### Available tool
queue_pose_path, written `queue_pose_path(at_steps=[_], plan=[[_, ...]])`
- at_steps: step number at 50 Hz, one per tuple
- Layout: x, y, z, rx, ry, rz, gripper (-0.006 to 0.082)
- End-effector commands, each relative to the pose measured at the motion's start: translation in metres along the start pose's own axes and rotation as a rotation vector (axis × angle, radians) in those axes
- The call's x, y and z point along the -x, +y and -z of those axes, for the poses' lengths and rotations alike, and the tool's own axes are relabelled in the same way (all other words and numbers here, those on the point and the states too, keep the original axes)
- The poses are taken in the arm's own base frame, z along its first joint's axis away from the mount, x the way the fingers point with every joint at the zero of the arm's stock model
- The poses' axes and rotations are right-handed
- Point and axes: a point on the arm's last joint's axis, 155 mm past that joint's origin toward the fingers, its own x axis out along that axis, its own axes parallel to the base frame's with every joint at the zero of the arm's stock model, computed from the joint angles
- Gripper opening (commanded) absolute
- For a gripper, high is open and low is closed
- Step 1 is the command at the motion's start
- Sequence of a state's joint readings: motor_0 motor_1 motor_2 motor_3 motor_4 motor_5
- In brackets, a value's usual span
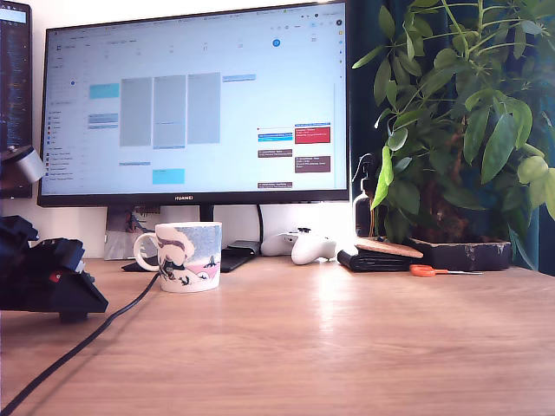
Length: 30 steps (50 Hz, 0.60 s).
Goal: Pick the grey coffee capsule and place it inside the blue coffee cup
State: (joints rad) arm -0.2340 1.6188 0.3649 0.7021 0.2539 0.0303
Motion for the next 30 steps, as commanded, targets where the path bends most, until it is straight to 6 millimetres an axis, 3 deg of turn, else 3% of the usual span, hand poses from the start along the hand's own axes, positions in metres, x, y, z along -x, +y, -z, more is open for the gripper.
queue_pose_path(at_steps=[1,17,30], plan=[[0.000,-0.002,0.003,-0.006,-0.003,0.006,-0.0019],[0.010,-0.003,-0.042,-0.034,-0.143,0.002,-0.0019],[0.027,-0.013,-0.109,-0.053,-0.306,0.041,-0.0019]])
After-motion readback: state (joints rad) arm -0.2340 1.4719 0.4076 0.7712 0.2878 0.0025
